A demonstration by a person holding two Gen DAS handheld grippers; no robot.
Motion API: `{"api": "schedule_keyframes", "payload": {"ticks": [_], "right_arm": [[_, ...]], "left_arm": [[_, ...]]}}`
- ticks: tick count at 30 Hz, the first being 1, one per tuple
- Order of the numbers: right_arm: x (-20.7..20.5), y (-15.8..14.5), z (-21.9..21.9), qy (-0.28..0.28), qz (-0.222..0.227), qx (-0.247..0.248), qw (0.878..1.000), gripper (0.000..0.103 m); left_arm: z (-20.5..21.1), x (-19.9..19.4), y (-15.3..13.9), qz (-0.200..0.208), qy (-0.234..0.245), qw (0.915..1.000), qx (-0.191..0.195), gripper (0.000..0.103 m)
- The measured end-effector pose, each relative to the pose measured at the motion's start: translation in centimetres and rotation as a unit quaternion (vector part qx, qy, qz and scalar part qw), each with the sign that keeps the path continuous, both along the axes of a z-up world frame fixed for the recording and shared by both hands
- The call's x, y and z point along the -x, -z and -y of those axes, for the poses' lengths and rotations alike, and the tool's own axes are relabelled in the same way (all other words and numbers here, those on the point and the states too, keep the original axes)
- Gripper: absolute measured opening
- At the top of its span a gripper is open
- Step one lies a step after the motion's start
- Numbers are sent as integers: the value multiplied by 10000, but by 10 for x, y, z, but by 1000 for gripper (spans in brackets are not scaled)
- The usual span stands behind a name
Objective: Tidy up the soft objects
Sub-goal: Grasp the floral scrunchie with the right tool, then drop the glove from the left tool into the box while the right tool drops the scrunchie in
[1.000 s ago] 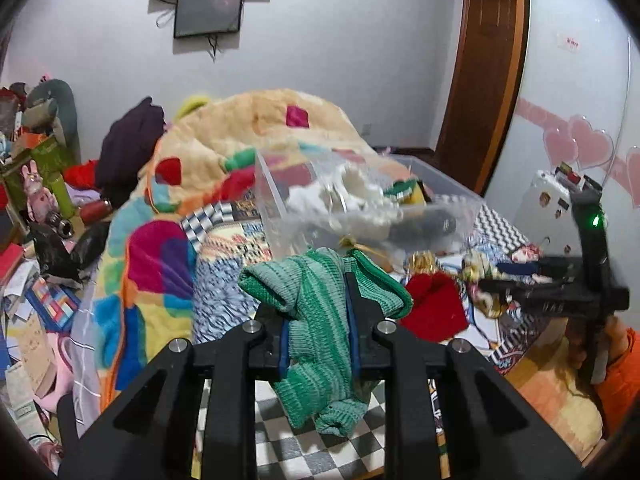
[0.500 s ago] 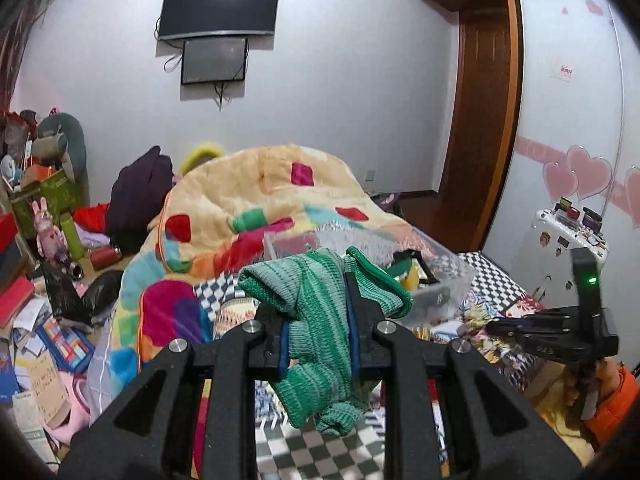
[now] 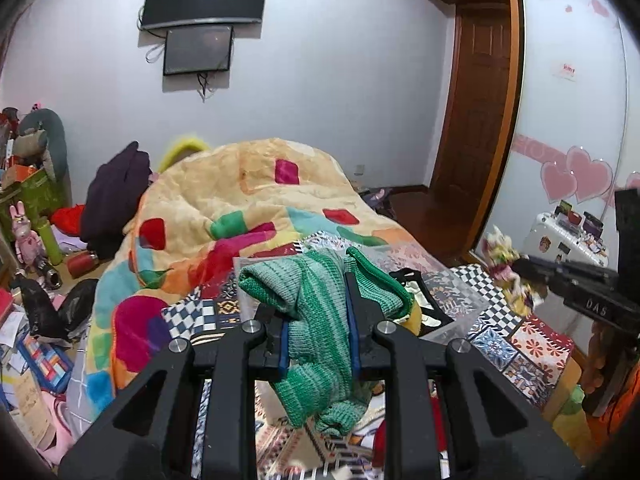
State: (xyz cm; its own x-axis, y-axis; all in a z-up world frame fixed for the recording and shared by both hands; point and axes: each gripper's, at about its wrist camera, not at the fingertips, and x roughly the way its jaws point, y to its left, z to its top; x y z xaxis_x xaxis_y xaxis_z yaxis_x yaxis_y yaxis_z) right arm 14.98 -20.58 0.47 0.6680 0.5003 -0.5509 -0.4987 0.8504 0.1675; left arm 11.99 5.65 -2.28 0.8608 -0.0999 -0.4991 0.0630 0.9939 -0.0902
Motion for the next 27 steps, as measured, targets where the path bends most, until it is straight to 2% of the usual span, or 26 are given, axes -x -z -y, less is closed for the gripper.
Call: {"api": "schedule_keyframes", "payload": {"ticks": [9,15,19,21,23,25,27], "right_arm": [[-41,33,-36,-110,-350,395,9985,7],[-47,56,-47,-170,-559,755,9954,8],[-46,61,-51,-191,-573,914,9940,10],[-44,59,-50,-224,-565,943,9937,16],[-41,55,-48,-226,-523,936,9940,30],[-38,51,-46,-215,-438,927,9945,38],[-33,44,-44,-224,-349,919,9949,40]], "left_arm": [[19,-47,43,-653,266,9974,-133,22],[23,-56,54,-707,305,9967,-257,22],[25,-57,56,-736,282,9963,-351,25],[24,-56,56,-749,239,9962,-374,38],[22,-53,55,-793,228,9961,-324,47],[21,-50,54,-800,238,9960,-315,50],[22,-48,51,-825,271,9955,-371,51]]}}
